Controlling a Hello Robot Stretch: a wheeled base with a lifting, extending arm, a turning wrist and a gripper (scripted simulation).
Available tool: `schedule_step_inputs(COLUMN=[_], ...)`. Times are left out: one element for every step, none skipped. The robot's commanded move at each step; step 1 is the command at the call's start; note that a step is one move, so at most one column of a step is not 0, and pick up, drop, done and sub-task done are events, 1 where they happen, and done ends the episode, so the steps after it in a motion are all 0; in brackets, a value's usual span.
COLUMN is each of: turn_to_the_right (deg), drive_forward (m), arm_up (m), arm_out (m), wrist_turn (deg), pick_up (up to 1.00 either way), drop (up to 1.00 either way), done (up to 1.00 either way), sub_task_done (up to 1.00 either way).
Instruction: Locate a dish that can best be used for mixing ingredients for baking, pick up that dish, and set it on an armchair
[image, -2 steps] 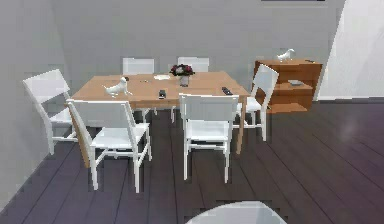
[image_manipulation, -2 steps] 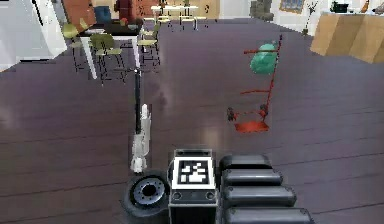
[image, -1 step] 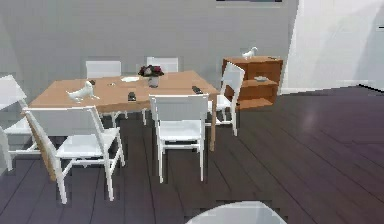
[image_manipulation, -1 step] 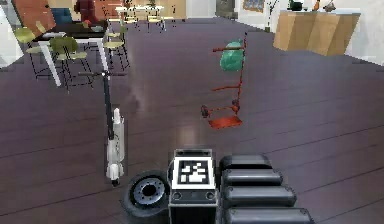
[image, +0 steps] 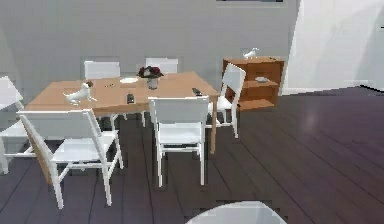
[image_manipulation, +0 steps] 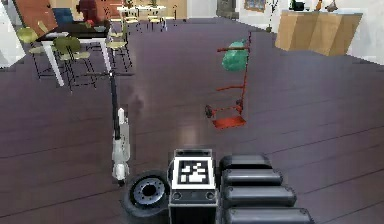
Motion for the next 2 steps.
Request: schedule_step_inputs(turn_to_the_right=[-45.0, -45.0], drive_forward=[0.00, 0.00], arm_up=[0.00, 0.00], arm_out=[0.00, 0.00], wrist_turn=[0.0, 0.0], pick_up=[0.00, 0.00], drop=[0.00, 0.00], done=[0.00, 0.00], sub_task_done=[0.00, 0.00])
